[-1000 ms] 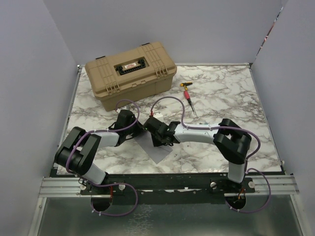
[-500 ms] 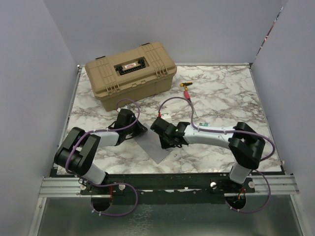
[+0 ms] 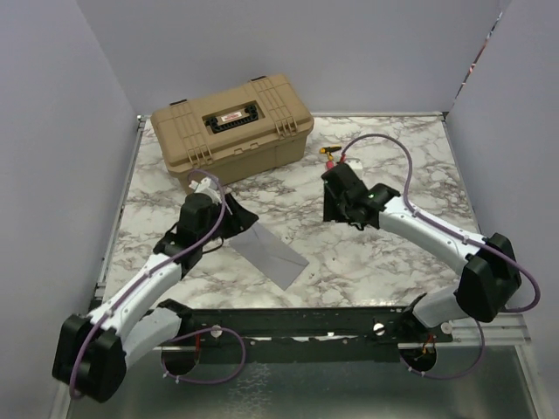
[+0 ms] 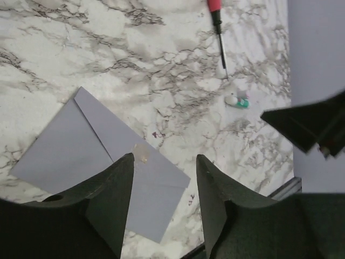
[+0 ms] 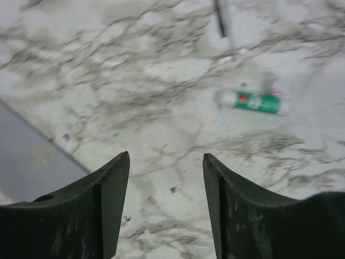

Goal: Place the letter into the envelope and seal it

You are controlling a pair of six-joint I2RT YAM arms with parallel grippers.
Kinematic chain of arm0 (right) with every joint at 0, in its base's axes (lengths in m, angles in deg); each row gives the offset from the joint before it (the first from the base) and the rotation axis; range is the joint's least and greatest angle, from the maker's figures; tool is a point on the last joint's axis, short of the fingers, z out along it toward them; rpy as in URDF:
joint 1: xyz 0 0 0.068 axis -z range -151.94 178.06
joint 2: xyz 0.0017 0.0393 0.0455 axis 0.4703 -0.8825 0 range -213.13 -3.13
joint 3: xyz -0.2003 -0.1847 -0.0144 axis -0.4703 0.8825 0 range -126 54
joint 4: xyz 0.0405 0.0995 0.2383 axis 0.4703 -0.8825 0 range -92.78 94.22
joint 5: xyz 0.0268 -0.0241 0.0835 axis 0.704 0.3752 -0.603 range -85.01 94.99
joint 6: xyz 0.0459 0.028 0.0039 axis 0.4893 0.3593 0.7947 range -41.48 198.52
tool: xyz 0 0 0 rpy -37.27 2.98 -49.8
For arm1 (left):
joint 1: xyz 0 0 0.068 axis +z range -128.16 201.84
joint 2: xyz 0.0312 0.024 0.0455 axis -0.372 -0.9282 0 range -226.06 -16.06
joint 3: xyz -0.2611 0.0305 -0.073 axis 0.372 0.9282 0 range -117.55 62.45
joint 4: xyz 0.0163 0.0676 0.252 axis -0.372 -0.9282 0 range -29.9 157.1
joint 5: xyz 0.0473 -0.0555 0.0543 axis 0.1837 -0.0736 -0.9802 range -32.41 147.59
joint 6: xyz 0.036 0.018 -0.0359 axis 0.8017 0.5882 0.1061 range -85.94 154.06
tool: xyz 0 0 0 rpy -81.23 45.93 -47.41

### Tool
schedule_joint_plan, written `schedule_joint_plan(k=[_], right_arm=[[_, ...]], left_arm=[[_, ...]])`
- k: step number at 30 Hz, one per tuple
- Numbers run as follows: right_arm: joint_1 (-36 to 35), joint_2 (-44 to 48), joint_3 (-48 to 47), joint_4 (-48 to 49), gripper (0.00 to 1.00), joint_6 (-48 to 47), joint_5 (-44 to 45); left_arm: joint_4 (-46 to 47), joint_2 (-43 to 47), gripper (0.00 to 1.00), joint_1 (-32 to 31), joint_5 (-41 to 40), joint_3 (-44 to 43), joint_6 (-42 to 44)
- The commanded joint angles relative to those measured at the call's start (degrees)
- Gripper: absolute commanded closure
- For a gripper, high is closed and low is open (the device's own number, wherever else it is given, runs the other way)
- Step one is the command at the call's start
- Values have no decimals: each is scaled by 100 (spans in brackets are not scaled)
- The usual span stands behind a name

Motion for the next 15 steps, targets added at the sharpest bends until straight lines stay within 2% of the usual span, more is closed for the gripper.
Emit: schedule_joint_plan(k=[1,3,7,10,15], right_arm=[[989,57,-253,-403,36,-737,373],[1460,-5,-323,-281,33,-1172,200],[1883,-211,-319,-276,32,-2209,-28],[2125,-76,26,-177,32,-3015,-495],[2216,264,496,127,35,-3416,-709]], left_arm=[[-1424,1271,43,19,-303,-72,411],[-1678,1661,37,17,-356,-146,468],[-1786,2107,28,16,-356,-206,385],[-1787,2228,23,19,-334,-260,469],[-1779,2313,16,14,-279,-427,510]])
